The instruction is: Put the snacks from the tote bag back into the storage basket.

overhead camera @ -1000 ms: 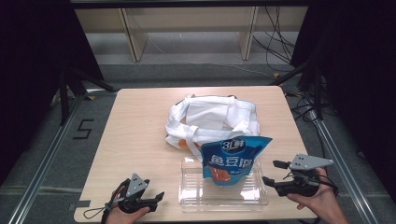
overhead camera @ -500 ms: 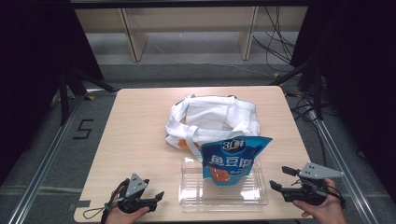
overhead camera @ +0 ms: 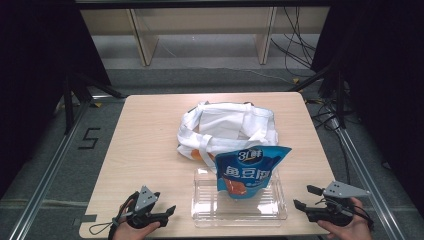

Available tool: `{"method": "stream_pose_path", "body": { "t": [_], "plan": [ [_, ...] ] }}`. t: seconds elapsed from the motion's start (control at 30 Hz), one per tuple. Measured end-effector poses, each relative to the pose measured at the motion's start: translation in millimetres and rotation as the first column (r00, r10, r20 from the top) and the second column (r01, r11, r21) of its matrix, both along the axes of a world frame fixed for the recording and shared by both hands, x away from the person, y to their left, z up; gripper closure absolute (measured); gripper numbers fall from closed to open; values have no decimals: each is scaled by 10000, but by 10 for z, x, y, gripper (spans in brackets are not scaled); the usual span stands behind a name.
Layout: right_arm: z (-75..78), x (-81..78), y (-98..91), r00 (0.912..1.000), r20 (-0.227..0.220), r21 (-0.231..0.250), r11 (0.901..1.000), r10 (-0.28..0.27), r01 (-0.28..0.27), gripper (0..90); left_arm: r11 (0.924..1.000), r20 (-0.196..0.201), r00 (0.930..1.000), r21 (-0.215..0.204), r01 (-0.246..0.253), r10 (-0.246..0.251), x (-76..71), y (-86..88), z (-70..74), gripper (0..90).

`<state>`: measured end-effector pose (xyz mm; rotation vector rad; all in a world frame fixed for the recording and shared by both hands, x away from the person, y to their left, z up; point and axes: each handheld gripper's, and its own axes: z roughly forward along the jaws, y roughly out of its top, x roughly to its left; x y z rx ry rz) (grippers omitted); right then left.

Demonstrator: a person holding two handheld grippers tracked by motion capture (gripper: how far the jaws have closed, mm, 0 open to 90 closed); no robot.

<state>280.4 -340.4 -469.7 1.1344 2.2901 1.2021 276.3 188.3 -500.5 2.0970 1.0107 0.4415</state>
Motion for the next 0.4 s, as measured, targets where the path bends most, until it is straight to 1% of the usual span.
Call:
{"method": "stream_pose_path", "body": {
  "t": [0.03,0.07,0.1,0.13,0.17,0.2,0.23,0.27,0.3,0.33,0.37,0.4],
  "plan": [
    [-2,6,-2,9999,100,-69,10000,65,-64,270,10000,-30,10000,32,-30,30,0,2,0,286],
    [3,-15,14,9994,-355,17,10000,4,-4,270,10000,-93,9999,-9,-93,92,-2,1,-4,286],
    [-9,-7,15,9997,-255,-47,10000,29,-30,270,9999,-84,9999,-104,-132,131,-4,-5,-6,286],
    [-14,11,2,9999,-64,-206,9997,157,-159,270,10000,-84,9999,27,-69,70,-2,4,-2,286],
    [-20,13,-2,9999,-30,-271,9996,119,-120,270,10000,-89,9999,5,-77,77,-2,3,-2,286],
    [-28,16,-1,9999,-63,-192,9997,151,-152,270,10000,-91,9999,19,-69,70,-2,4,-2,286],
    [-27,-4,7,9996,-250,-198,9997,-115,110,270,10000,-85,9999,12,-73,74,-2,5,-2,286],
    [-29,-6,9,9993,-355,-193,9998,-107,100,270,10000,-89,9999,31,-57,58,-2,6,-1,286],
    [-42,5,10,9997,-224,-163,9999,-11,8,270,10000,-85,9999,21,-69,69,-2,5,-2,286],
    [-48,11,10,9998,-203,-188,9998,39,-43,269,10000,-86,9999,32,-61,61,-2,6,-2,286],
    [-42,2,12,9989,-463,-226,9997,38,-49,269,10000,-83,9999,21,-71,72,-2,5,-3,286],
    [-53,18,4,9998,-208,-251,9997,62,-67,269,9999,-41,10000,114,-14,15,0,10,3,286]
  ]
}}
